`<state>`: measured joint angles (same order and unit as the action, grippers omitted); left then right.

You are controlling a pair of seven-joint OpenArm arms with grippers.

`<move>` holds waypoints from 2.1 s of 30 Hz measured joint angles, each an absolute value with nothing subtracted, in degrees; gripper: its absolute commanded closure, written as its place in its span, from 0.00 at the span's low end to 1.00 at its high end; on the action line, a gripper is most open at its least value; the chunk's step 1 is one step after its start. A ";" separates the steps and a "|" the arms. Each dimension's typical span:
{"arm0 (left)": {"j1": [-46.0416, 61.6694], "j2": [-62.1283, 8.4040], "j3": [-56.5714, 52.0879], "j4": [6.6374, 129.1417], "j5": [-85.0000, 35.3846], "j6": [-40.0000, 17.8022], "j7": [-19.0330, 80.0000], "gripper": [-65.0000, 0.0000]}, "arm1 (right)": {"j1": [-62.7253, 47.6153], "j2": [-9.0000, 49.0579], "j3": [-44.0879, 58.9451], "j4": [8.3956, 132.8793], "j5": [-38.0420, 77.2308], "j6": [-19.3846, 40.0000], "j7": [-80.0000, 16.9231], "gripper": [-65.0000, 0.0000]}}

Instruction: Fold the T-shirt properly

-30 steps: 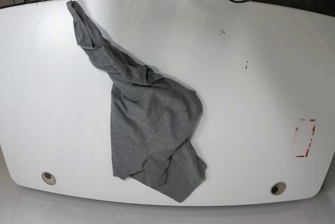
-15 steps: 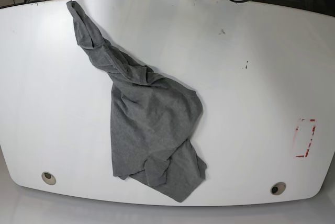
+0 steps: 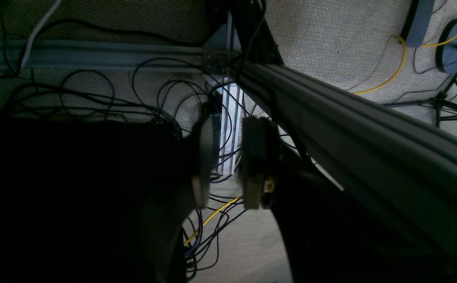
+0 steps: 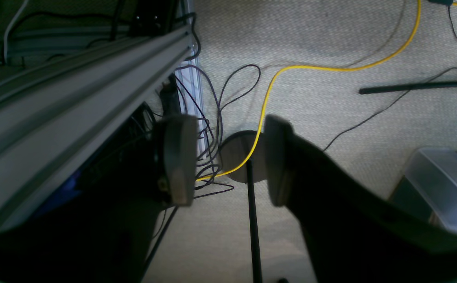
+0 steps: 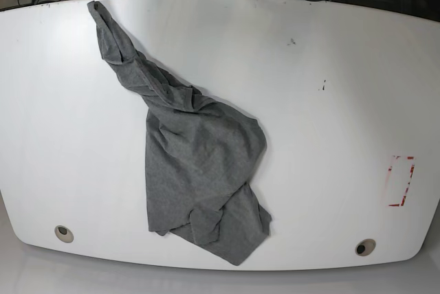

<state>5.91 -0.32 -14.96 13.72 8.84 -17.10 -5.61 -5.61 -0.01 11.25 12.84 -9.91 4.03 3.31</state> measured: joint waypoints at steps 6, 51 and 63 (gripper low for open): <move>6.44 -0.34 -14.96 14.15 8.82 -17.08 -5.63 0.82 | -5.96 -0.01 11.22 13.41 -9.91 4.03 3.33 0.59; 5.85 -0.64 -15.31 13.61 8.82 -16.84 -5.61 0.82 | -6.55 -0.16 10.98 13.41 -9.93 4.05 2.76 0.60; 5.82 -0.67 -15.44 13.58 8.80 -16.69 -5.61 0.82 | -6.70 -0.19 10.76 13.47 -9.91 4.03 2.76 0.60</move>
<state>5.82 -0.67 -15.44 13.58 8.80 -16.69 -5.61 -6.70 -0.19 10.76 13.47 -9.91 4.03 2.76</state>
